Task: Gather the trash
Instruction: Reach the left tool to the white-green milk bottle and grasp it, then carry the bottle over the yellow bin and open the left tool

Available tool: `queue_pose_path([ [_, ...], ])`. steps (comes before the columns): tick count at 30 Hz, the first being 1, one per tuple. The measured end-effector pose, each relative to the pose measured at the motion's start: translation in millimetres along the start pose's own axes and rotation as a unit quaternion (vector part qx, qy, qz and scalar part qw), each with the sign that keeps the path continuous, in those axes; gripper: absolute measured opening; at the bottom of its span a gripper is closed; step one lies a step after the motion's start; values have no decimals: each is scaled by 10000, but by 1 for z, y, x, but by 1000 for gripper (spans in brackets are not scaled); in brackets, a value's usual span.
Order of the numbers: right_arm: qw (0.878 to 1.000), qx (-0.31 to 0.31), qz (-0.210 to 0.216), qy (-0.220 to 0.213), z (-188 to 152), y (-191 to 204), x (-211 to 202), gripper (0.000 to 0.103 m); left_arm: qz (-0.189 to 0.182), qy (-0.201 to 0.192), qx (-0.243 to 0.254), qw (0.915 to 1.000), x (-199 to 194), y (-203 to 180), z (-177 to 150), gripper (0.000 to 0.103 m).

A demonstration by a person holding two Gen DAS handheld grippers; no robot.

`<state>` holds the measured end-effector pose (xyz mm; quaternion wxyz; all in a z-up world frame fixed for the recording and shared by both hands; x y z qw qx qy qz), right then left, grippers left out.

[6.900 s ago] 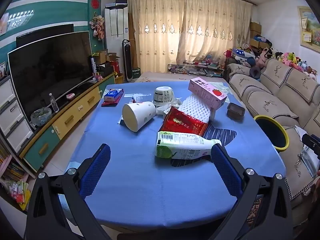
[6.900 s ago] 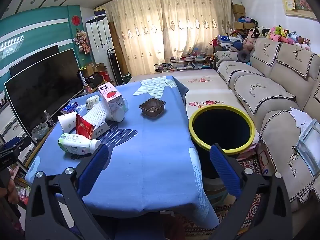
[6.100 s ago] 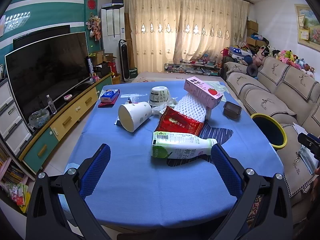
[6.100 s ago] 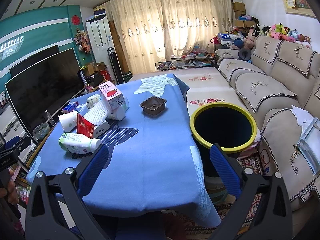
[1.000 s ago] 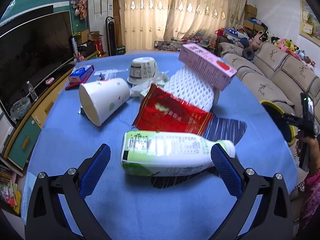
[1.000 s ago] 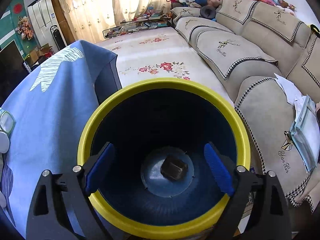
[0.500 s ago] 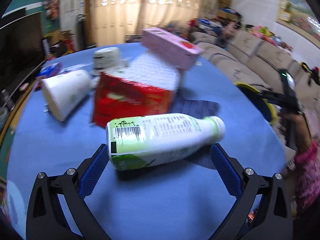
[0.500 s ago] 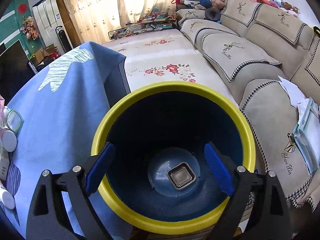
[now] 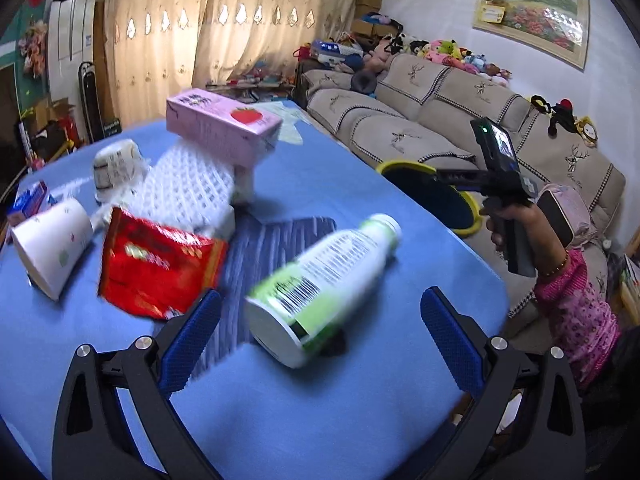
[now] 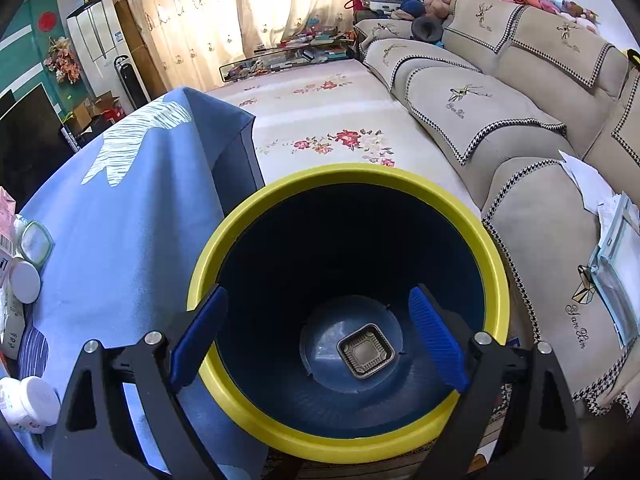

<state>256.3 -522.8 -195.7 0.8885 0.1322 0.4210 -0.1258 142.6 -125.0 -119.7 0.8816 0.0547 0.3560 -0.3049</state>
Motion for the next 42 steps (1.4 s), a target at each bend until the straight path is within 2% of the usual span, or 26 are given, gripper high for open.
queue_pose_path([
  [5,10000,-2,27,16,-2,0,1,87,-96,181,555,9982,22,-2,5,98],
  [10,10000,29,19,52,-3,-4,3,87,-473,435,771,9950,45,-13,8,98],
  [12,10000,50,20,57,-4,-6,3,87,-561,544,744,9942,54,-13,9,94],
  [15,9999,70,16,75,-6,-10,3,87,-634,736,606,9934,61,-10,6,80],
  [17,9999,102,20,85,-8,-14,3,87,-739,801,538,9926,62,-12,3,67],
  [19,9998,145,33,101,-9,-17,5,87,-748,841,499,9924,60,-13,0,63],
  [23,9995,224,115,189,-14,-19,10,88,-421,969,426,9935,70,-10,-2,59],
  [25,9994,210,162,209,-16,-18,10,88,-401,926,353,9943,73,-9,0,54],
  [30,9990,212,328,220,-21,-17,-4,88,-293,739,438,9959,68,-15,10,51],
  [35,9978,320,542,-198,-18,-22,-46,88,-130,515,711,9961,52,-28,30,51],
  [39,9961,402,634,-455,-17,-29,-75,88,-129,343,905,9952,45,-44,57,51],
  [42,9952,463,533,-675,-18,-39,-97,88,-232,207,996,9945,44,-58,81,51],
])
Point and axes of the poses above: each gripper's, at about its wrist camera, not at the fingertips, and x roughly the way its jaws point, y to its left, z to its top, the point moved 5 cm from there along x, roughly the way its jaws point, and after that the axes turned 1 degree about x, right-handed, at the moved point
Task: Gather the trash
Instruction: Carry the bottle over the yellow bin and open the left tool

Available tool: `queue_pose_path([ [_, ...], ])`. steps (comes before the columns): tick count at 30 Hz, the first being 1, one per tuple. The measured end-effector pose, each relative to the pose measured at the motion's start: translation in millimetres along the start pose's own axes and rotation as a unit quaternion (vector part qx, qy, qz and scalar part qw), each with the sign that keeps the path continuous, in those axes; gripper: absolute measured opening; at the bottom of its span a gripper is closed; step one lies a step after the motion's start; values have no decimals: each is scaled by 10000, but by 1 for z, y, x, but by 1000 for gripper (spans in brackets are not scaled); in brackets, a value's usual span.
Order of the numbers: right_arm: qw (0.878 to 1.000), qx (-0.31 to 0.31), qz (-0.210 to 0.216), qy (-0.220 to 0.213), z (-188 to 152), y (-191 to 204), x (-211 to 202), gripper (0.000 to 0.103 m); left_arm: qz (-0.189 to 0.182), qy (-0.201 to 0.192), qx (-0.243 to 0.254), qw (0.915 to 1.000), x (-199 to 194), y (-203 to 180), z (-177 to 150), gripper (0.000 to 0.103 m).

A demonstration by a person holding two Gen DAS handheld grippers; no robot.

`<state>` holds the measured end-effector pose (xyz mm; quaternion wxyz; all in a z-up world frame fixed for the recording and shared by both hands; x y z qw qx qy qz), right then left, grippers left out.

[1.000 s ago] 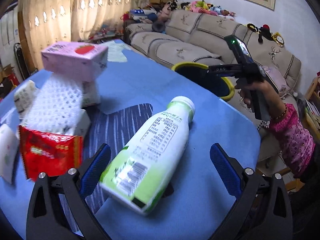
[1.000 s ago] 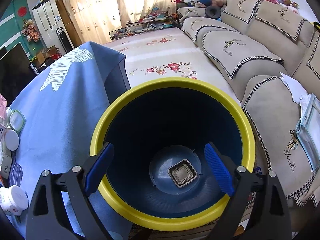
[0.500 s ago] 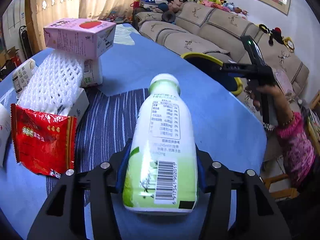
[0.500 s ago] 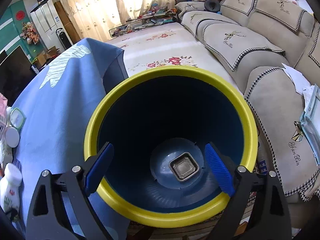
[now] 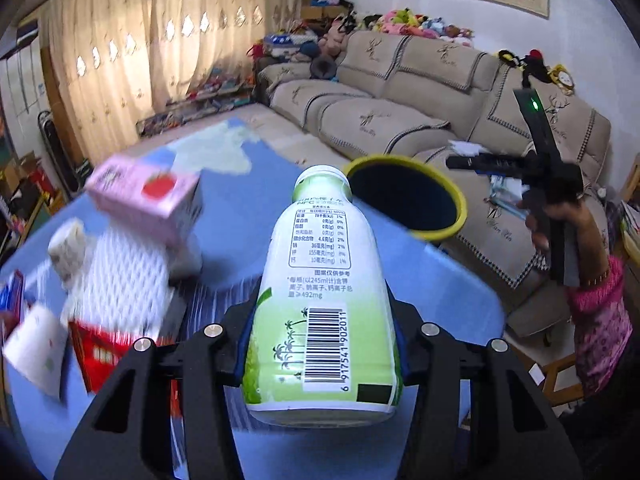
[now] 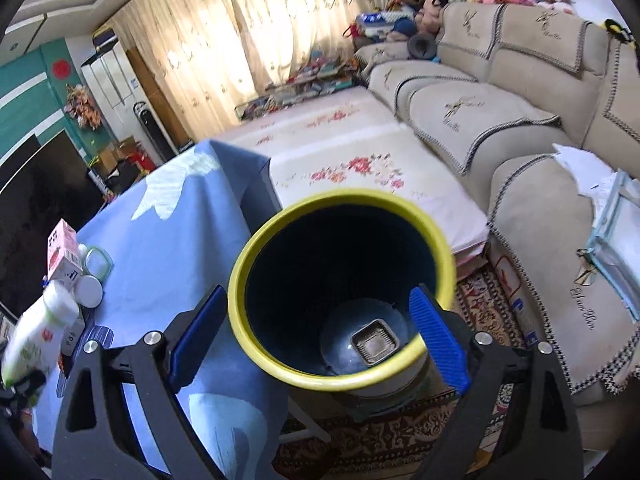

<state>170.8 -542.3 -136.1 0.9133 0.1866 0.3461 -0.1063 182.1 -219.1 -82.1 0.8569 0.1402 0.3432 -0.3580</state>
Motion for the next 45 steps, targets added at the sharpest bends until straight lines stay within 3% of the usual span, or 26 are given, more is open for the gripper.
queue_pose_path([
  [4,9996,100,-234,-147,-2,-15,-19,88,-284,-27,106,9995,17,-16,37,51],
  [12,9975,382,-583,-64,-18,-44,-31,88,-1094,589,118,9922,107,-67,92,51],
  [20,9957,561,-736,15,-25,-60,-37,88,-1157,1308,78,9846,213,-100,109,51],
  [26,9950,601,-803,26,-26,-66,-41,88,-1030,1424,-57,9844,249,-100,107,51],
  [31,9950,615,-782,42,-27,-65,-42,88,-932,1125,-36,9893,236,-94,115,54],
  [36,9960,582,-674,78,-29,-56,-39,88,-896,866,-199,9920,195,-79,112,58],
  [45,9986,282,-347,282,-31,-16,-18,88,-409,75,-725,9965,83,-21,65,87],
])
Point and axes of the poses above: each gripper's, at about its wrist camera, not at the fingertips, and x roughly the way its jaws point, y to its left, z to its top, the point moved 5 cm from there along x, roughly the way its jaws point, and after that the axes turned 1 degree about x, right-handed, at the moved point
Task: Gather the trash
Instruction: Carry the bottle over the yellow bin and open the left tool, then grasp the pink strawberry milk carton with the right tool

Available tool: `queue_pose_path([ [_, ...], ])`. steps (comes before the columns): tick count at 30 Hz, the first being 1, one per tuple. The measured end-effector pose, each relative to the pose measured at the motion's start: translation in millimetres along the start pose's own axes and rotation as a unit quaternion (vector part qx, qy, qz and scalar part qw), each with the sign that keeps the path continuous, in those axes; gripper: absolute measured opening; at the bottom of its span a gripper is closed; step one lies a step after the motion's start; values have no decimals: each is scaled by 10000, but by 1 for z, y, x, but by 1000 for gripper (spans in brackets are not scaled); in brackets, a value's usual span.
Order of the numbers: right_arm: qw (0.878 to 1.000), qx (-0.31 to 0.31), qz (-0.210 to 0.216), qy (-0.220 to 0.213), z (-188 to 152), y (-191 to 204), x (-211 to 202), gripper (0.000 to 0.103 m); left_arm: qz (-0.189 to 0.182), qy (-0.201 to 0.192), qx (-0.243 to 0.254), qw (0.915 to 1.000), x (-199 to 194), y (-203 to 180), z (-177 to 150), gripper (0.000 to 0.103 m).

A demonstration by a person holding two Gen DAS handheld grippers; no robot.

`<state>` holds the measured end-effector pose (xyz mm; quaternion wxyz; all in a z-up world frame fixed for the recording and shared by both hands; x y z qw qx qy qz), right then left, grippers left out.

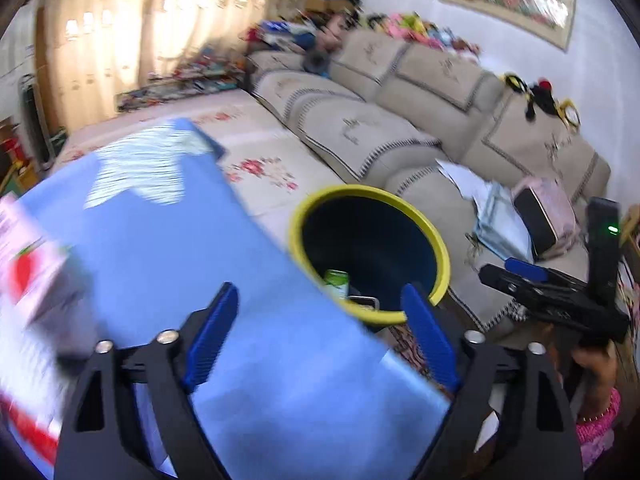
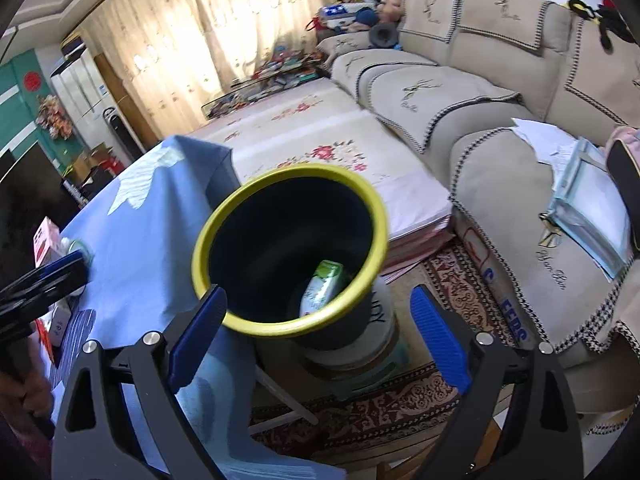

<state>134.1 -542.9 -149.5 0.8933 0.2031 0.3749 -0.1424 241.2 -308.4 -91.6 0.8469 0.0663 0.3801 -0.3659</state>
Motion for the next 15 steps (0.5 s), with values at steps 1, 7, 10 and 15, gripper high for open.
queue_pose_path([
  [1,10000,-44,47,24,0,6,3,88,107,-108,-70,9999,-14,9,-7,87],
  [7,9969,-497,589,142,1,68,19,88,1142,-590,-424,9908,-100,70,-59,92],
  [10,9914,-857,970,176,-1,112,24,88,1618,-690,-785,9813,-143,108,-88,92],
  [15,9731,-1538,1702,204,-6,196,25,88,2037,-762,-1246,9681,-185,154,-123,93],
])
Point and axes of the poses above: each gripper's, at about its wrist camera, not at the fingertips, and x roughly the way its jaws point, y to its left, z to its top, the point moved 5 cm from there along x, roughly the way its jaws point, and after that the axes turned 1 degree about x, right-handed, at the moved point
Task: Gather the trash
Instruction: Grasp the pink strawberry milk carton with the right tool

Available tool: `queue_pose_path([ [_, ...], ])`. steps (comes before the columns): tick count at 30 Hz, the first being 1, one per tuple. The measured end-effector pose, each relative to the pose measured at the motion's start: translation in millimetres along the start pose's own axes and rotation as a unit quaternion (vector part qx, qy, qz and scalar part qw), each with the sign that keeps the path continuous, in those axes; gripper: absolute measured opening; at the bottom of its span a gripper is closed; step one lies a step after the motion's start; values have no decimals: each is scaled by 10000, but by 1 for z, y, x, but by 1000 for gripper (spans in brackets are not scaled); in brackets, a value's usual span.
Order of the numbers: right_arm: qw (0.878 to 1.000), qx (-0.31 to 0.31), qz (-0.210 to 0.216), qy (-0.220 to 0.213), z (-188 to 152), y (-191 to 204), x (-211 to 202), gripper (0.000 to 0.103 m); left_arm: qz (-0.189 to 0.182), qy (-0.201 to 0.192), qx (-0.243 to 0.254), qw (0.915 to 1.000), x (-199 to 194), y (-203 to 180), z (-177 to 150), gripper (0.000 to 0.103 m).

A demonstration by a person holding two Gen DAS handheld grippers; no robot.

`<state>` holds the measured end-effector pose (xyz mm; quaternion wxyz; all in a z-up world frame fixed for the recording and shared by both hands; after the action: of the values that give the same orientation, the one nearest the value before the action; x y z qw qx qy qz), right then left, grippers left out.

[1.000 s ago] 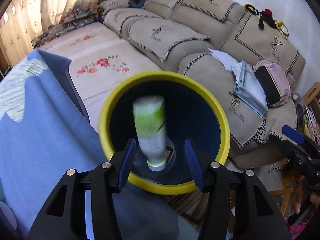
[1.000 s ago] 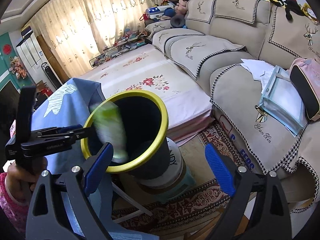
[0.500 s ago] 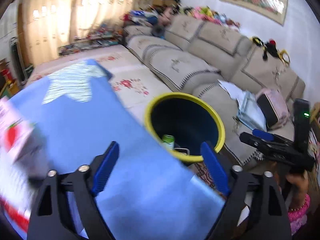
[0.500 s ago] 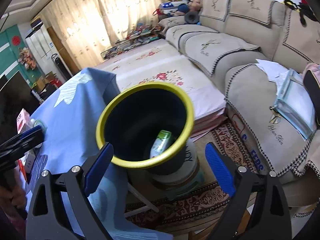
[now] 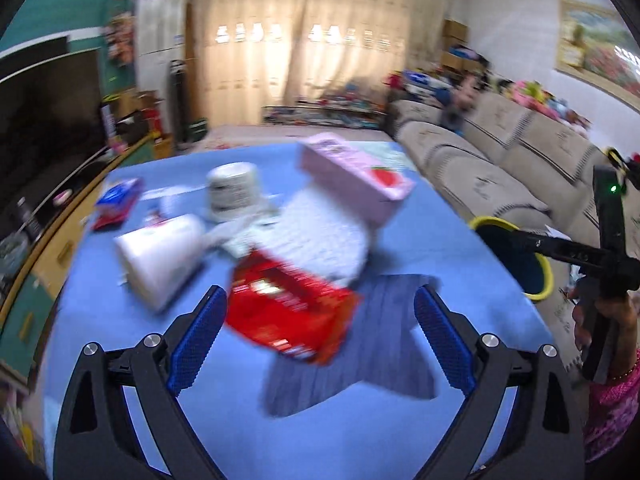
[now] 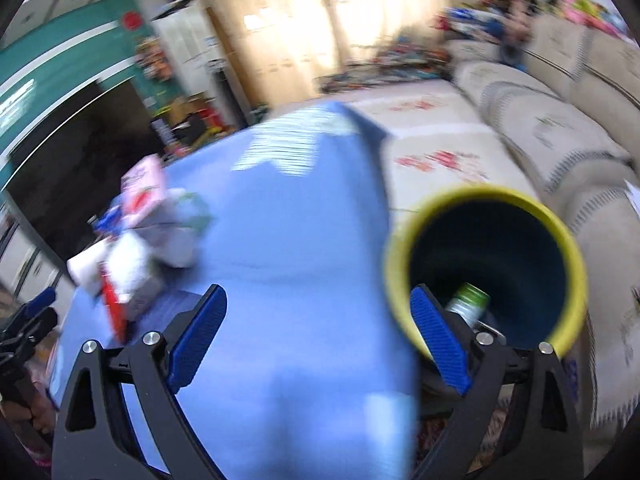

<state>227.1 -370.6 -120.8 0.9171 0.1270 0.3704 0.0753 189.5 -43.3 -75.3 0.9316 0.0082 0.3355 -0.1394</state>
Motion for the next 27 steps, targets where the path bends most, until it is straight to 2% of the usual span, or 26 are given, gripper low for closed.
queue_pose_path([
  [3,9970,-556,526,-115,18,51,16,88,111,-26,-192,9997,-9,29,-8,93],
  [6,9902,-1087,826,-295,30,93,31,89,79,-53,-278,9996,-13,32,-10,93],
  [12,9823,-1781,530,-243,37,123,69,91,6,-64,-402,9992,-14,33,-19,93],
  [15,9819,-1821,447,-249,44,124,84,91,-4,-40,-487,9988,-9,32,-18,93],
  [19,9800,-1893,584,-182,40,124,97,91,-16,-6,-562,9984,-5,32,-22,93],
  [20,9792,-1945,555,-180,39,125,100,87,-21,-4,-574,9984,-5,32,-23,93],
  [21,9782,-2001,518,-192,38,127,102,73,-26,2,-585,9983,-4,32,-23,93],
  [23,9783,-1986,562,-171,35,127,103,52,-31,21,-608,9981,-2,32,-25,93],
  [27,9793,-1862,633,-475,35,128,84,49,-93,68,-609,9981,3,29,-29,93],
])
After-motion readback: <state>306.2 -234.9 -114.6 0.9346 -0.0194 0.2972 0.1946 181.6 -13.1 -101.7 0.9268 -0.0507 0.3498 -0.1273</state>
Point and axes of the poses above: each gripper's, at about its wrist camera, not at the fingertips, and x roughly the way its jaws point, y to its left, z to its top, the point moved 5 cm from there along x, roughly the way its jaws point, and after that the axes turned 1 degree about x, right-handed, at the moved point
